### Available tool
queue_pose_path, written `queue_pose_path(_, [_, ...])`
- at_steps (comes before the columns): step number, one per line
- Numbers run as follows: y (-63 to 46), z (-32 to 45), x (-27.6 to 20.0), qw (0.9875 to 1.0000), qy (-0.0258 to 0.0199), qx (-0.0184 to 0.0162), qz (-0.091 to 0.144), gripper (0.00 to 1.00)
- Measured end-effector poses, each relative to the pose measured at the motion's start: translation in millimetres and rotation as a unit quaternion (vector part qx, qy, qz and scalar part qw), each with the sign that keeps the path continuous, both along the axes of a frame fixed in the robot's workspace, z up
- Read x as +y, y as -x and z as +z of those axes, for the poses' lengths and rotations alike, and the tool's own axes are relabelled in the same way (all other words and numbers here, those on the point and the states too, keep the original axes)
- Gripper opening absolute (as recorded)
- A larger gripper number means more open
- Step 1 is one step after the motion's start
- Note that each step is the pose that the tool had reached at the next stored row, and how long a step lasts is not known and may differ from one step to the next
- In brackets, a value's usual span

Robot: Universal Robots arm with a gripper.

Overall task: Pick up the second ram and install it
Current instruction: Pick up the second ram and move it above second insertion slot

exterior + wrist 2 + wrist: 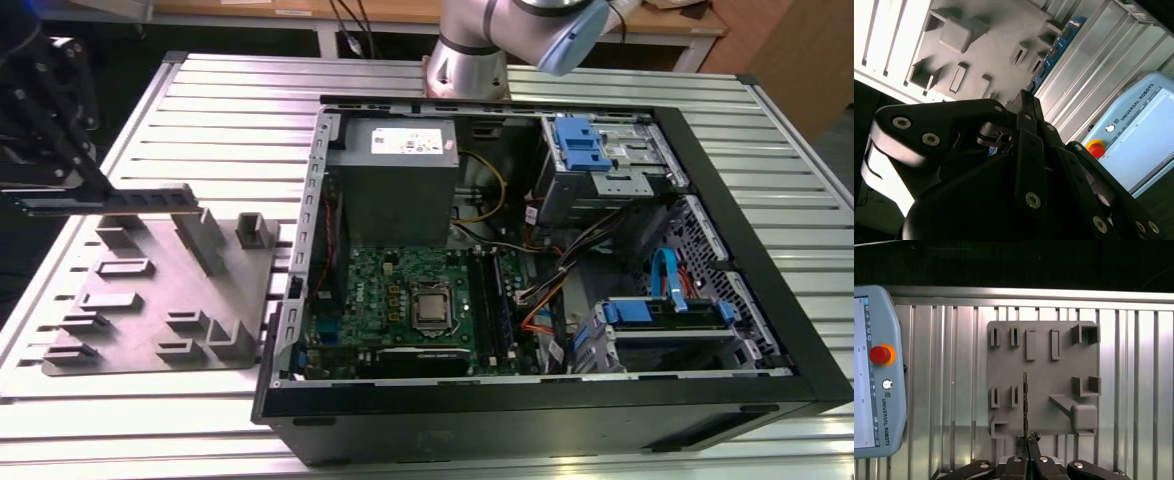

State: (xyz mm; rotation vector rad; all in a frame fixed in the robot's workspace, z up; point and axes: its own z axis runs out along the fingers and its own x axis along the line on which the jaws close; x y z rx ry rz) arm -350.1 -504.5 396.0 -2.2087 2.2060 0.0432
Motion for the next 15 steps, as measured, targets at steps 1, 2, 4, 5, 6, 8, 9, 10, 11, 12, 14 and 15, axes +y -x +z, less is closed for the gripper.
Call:
queue_pose_path(1, [-3.9,0.0,0.0,1.0,0.0,0.0,0.0,0.08])
queue_pose_path(2, [-7.7,0.0,0.0,1.0,0.0,0.0,0.0,0.08])
queue_pose_path(4, [-14.9,0.0,0.0,1.0,0.0,0.0,0.0,0.08])
queue_pose_path(5, [-18.2,0.0,0.0,1.0,0.0,0.0,0.0,0.08])
queue_pose_path(6, [-21.6,0.0,0.0,1.0,0.0,0.0,0.0,0.08])
queue_pose_path(8, [-29.2,-0.1,0.0,1.0,0.0,0.0,0.0,0.08])
queue_pose_path(9, [-32.8,-0.1,0.0,1.0,0.0,0.0,0.0,0.08])
queue_pose_path(10, [-36.5,-0.1,0.0,1.0,0.0,0.0,0.0,0.08])
queue_pose_path(11, [-40.2,0.0,0.0,1.0,0.0,0.0001,0.0,0.08])
queue_pose_path(12, [-43.9,-0.1,0.0,1.0,0.0,0.0,0.0,0.08])
queue_pose_path(14, [-51.3,-0.2,0.0,1.0,0.0,0.0,0.0,0.08])
queue_pose_path(15, [-55.1,-0.2,0.0,1.0,0.0,0.0,0.0,0.08])
